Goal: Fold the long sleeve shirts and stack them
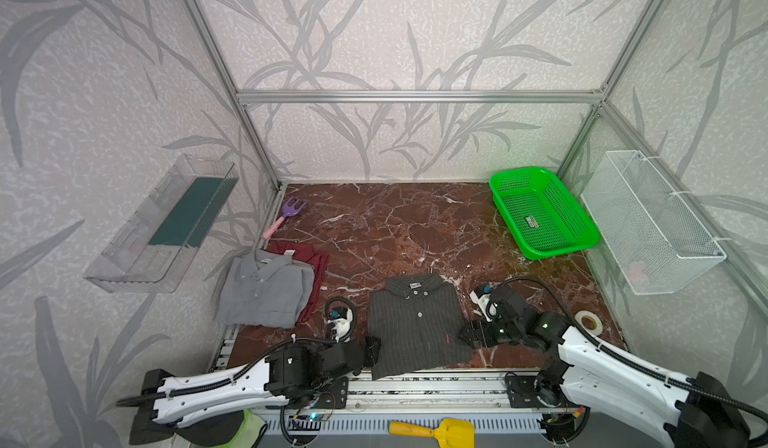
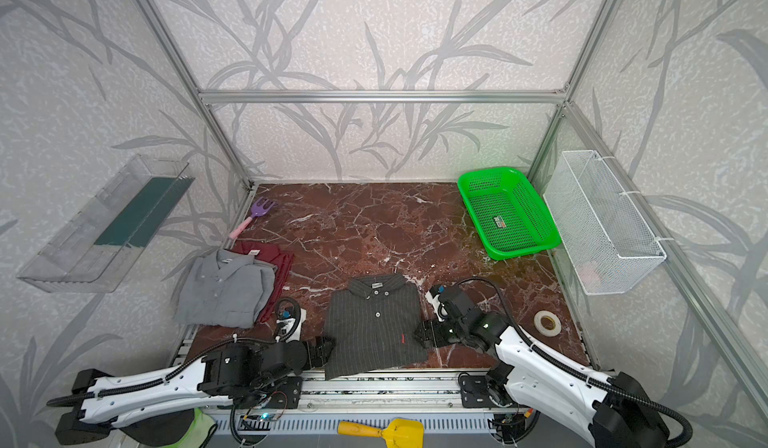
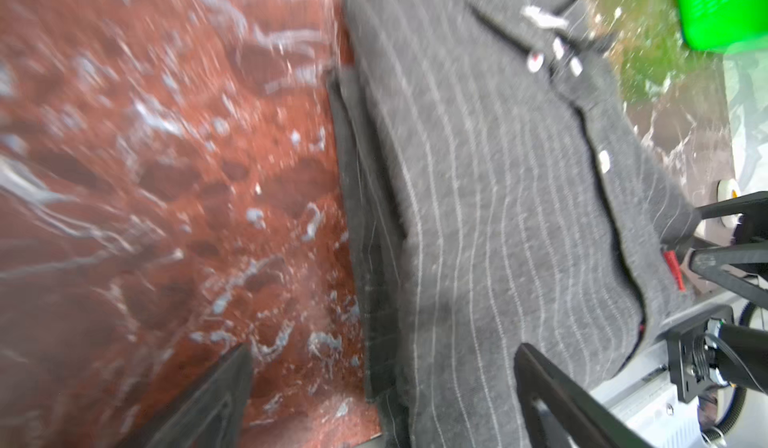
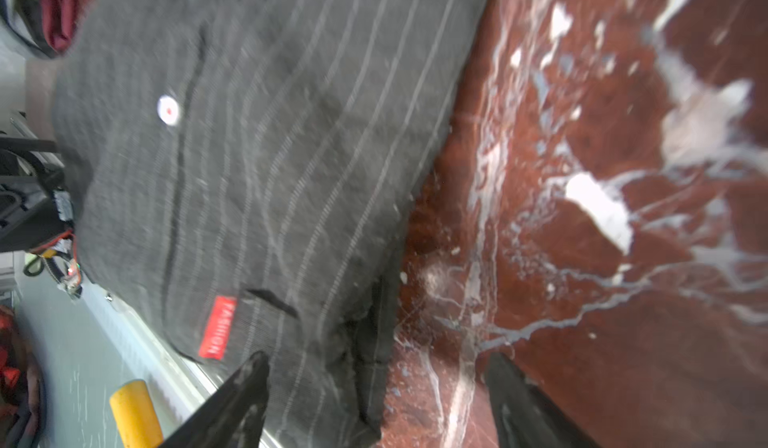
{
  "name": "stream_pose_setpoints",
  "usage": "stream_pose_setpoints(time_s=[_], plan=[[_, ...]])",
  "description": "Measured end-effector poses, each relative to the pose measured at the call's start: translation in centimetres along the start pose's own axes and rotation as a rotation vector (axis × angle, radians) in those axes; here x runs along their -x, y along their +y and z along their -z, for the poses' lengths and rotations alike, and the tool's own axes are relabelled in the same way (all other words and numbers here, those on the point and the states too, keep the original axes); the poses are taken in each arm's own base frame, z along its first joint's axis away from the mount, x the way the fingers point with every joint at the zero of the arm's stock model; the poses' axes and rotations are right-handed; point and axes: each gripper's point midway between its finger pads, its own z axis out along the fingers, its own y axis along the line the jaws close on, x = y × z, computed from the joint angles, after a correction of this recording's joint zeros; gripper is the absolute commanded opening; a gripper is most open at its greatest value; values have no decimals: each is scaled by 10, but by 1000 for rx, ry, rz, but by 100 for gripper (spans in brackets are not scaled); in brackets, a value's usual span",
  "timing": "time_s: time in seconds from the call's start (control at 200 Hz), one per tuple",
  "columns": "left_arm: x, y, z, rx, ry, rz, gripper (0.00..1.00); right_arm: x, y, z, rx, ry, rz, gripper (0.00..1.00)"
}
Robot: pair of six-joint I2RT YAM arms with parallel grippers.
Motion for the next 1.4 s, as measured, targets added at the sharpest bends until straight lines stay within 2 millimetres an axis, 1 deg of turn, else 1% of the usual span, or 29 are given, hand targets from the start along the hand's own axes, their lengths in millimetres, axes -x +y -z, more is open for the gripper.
stream_pose_setpoints(time_s=[0.09,0.14,0.31,0.37,0.405,0.45,0.62,0.67,0.76,0.825,0.865,0.91,1.005,1.015,1.12,1.28,1.35,1.4], plan=[[5,-1,-2,16,-13,-22,99,13,8,-1,18,-21,3,82],[6,1,-6,42,-8,-28,99,16,9,-6,25,-16,1,82],[4,5,-25,121,42,-53,99,13,4,-26,16,39,-33,78],[3,4,-30,127,58,-55,97,12,3,-31,16,57,-42,77],[2,2,-33,122,66,-57,94,10,2,-33,16,66,-48,76],[2,-3,-36,104,69,-55,89,10,2,-36,20,77,-53,75],[0,-20,-50,29,68,-38,67,18,12,-46,76,70,-64,68],[1,-24,-53,15,66,-32,57,20,15,-49,94,69,-66,65],[1,-28,-57,2,67,-23,45,22,20,-54,121,68,-69,59],[0,-28,-60,-2,71,-18,32,22,24,-59,139,71,-73,53],[1,-27,-62,-1,71,-10,26,22,27,-62,151,72,-73,47],[1,-26,-63,-2,75,-7,17,22,29,-65,160,74,-75,37],[3,-25,-66,3,81,-4,2,17,30,-71,175,86,-85,16],[3,-25,-66,3,81,-4,0,17,30,-71,176,88,-88,12],[12,-29,-67,9,84,-10,0,14,30,-74,179,100,-105,0],[37,-36,-67,18,69,1,0,17,37,-72,187,95,-98,0],[52,-44,-64,8,54,3,0,24,43,-69,193,82,-92,0],[65,-51,-60,-1,36,-1,0,34,51,-65,203,62,-83,0]])
